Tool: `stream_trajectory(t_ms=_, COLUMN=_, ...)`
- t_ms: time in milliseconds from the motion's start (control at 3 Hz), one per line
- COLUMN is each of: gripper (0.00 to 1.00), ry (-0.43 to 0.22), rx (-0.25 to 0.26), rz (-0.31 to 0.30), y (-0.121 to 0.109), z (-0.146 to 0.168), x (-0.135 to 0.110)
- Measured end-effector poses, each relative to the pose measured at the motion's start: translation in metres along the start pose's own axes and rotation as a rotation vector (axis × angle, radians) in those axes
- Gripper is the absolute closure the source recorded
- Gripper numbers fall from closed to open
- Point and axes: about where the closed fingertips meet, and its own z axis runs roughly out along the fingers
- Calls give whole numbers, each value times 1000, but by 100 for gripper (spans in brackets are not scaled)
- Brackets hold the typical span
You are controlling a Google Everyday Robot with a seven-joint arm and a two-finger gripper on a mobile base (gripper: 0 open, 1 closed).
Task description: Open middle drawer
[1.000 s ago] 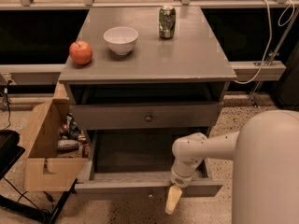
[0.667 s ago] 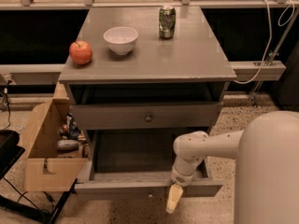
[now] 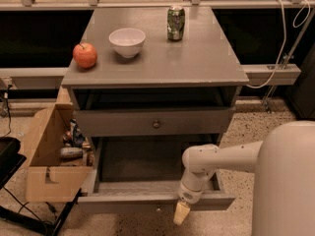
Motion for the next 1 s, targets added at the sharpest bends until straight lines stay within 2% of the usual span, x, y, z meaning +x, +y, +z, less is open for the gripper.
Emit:
stream_trajectory(t_ms=667, gripper=85, ry=0, rx=0, rz=0, y=-4, z=-5, x=-3)
stream_trajectory(t_ms=1000, gripper=100, ry=0, rx=0, rz=0, y=-7, z=-7, x=-5)
